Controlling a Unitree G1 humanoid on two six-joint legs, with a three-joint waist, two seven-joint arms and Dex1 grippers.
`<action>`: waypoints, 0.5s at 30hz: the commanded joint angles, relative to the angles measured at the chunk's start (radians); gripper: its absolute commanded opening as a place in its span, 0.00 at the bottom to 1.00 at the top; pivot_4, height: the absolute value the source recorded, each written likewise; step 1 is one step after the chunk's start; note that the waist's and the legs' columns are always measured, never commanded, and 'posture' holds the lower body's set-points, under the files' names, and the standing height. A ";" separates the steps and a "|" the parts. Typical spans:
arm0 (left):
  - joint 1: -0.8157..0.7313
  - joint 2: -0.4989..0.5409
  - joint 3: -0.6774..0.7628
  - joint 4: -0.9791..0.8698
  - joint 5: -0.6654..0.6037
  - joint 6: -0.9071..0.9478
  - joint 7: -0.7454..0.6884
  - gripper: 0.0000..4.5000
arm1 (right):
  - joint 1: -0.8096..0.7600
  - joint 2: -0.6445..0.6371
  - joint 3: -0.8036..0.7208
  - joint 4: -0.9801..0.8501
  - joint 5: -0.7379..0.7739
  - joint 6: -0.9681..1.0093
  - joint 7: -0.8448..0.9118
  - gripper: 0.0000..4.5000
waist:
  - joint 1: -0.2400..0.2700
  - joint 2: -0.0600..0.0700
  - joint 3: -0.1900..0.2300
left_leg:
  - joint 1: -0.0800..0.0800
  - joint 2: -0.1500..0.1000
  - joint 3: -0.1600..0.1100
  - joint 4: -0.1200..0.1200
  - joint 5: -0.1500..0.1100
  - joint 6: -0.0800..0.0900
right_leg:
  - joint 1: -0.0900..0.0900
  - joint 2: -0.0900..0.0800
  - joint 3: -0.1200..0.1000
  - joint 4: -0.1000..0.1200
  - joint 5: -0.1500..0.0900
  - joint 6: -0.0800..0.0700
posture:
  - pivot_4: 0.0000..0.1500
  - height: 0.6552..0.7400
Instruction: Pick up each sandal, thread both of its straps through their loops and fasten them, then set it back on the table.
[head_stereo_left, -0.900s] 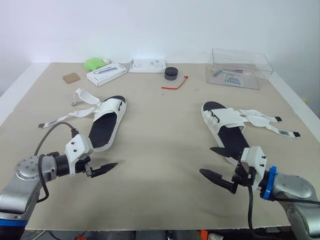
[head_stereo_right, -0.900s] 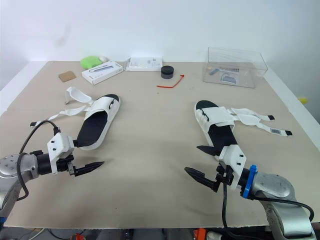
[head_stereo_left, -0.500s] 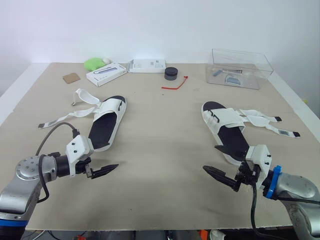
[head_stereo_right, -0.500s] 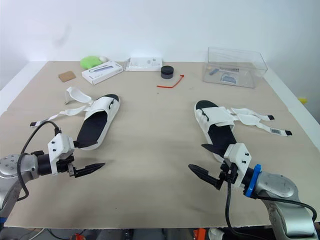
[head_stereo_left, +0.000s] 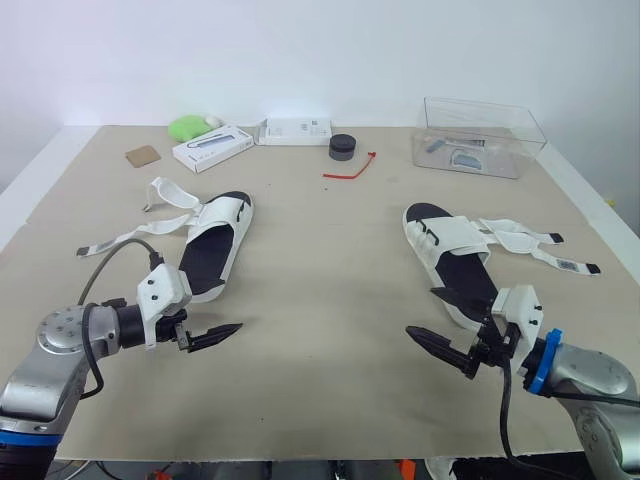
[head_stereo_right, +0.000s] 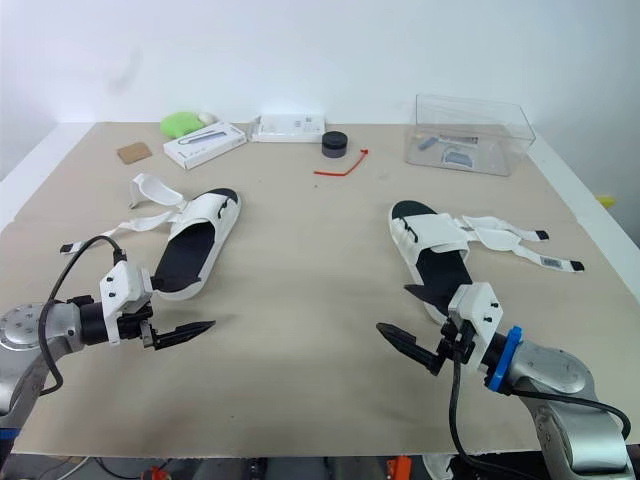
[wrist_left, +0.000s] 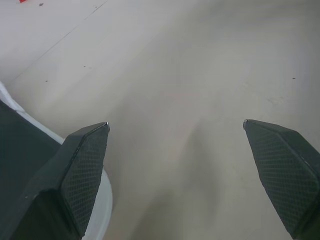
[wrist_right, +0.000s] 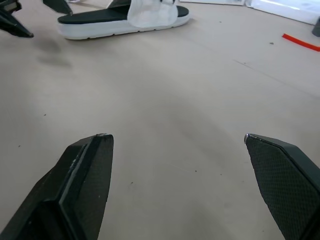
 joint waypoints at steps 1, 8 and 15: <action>-0.047 -0.027 -0.061 -0.079 -0.024 -0.020 -0.024 0.99 | -0.041 0.032 -0.085 -0.064 0.090 0.117 -0.154 1.00 | 0.000 0.000 0.000 | 0.000 0.000 0.000 0.000 0.000 0.000 | 0.000 0.000 0.000 0.000 0.000 0.000 | 1.00 1.00; -0.121 -0.123 -0.267 -0.157 -0.021 -0.017 -0.082 0.99 | -0.149 0.068 -0.144 -0.085 0.121 0.334 -0.445 1.00 | 0.000 0.000 0.000 | 0.000 -0.001 0.003 0.000 0.000 -0.001 | 0.000 -0.001 0.004 0.000 0.002 0.003 | 1.00 1.00; -0.211 -0.195 -0.330 -0.101 -0.006 -0.035 -0.090 0.99 | -0.190 0.108 -0.051 -0.097 0.077 0.409 -0.542 1.00 | -0.002 0.000 0.000 | 0.000 0.000 0.002 0.000 0.000 -0.001 | 0.000 0.003 0.003 0.000 0.002 0.003 | 1.00 1.00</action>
